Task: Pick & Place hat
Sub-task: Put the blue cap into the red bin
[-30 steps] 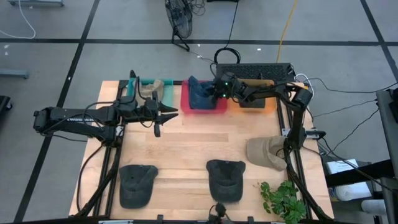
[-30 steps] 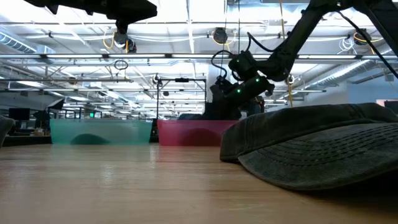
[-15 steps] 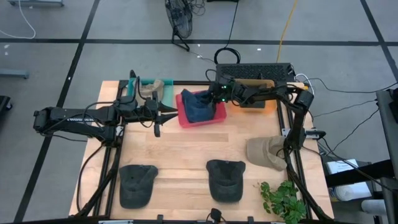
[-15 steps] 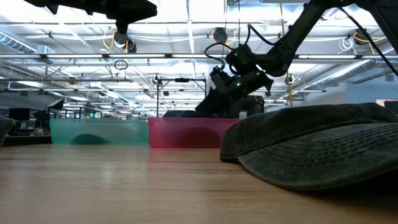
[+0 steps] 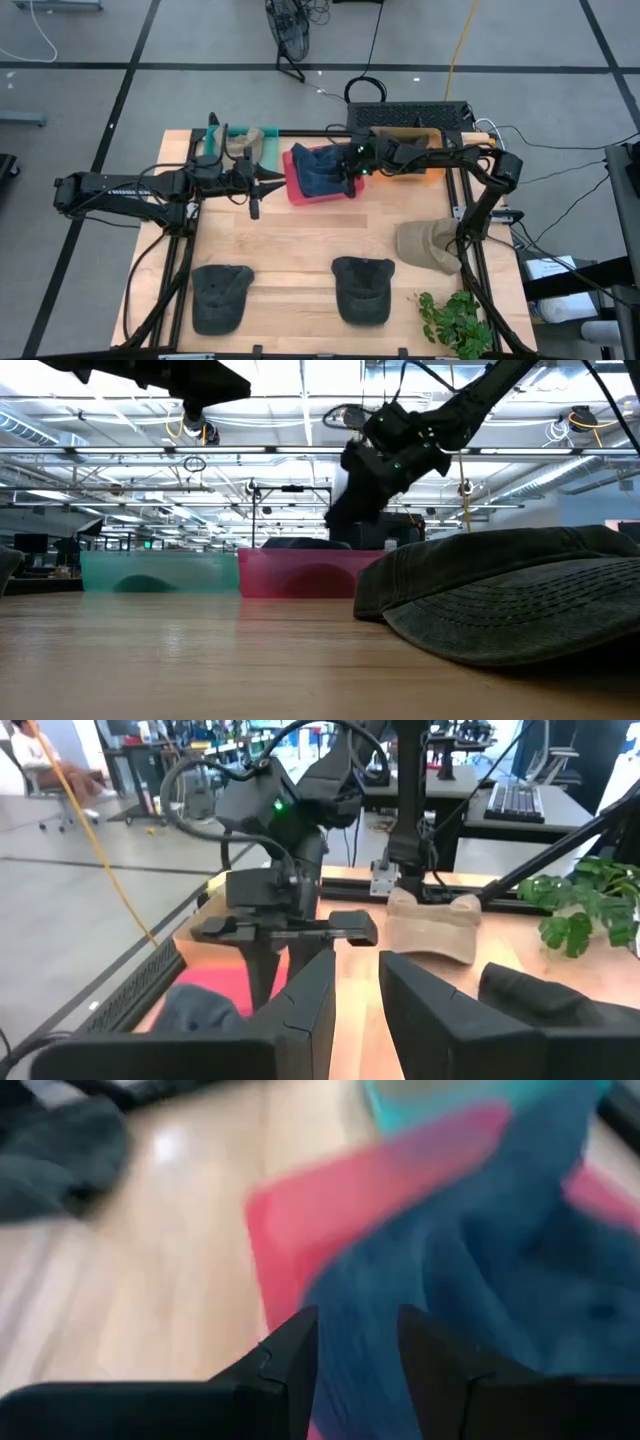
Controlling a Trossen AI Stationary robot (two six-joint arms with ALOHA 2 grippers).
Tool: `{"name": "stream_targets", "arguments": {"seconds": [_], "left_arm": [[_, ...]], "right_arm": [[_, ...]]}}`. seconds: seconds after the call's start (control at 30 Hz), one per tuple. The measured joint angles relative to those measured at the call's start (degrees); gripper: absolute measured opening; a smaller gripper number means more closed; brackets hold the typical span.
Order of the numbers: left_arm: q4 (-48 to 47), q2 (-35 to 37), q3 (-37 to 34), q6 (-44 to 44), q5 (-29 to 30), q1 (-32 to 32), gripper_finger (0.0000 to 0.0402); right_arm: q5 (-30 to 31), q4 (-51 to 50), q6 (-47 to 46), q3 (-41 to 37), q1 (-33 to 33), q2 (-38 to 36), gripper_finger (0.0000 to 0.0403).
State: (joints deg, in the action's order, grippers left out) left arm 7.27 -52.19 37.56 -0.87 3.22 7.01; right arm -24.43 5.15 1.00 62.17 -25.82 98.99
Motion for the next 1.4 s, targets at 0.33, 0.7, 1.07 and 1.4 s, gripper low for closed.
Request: {"name": "stream_targets", "arguments": {"seconds": [0.33, 0.7, 1.07, 1.4], "left_arm": [[-0.75, -0.02, 0.0, 0.21, 3.84, 0.11, 0.009], [-3.09, -0.99, 0.0, -1.84, 13.99, 0.15, 0.009], [1.76, -17.38, 0.0, -1.18, 20.17, 7.95, 0.009], [21.37, -28.12, -0.04, -0.03, 19.76, 14.78, 0.009]], "right_arm": [[12.12, 3.12, -0.37, 0.01, 0.54, 5.46, 0.0121], [11.82, 1.22, -0.46, 0.12, -2.92, 8.02, 0.0121], [12.22, 0.63, -0.66, -0.09, -1.48, 1.83, 0.0121], [12.35, -0.61, 0.28, -0.09, -1.16, 1.76, 0.0121]]}}
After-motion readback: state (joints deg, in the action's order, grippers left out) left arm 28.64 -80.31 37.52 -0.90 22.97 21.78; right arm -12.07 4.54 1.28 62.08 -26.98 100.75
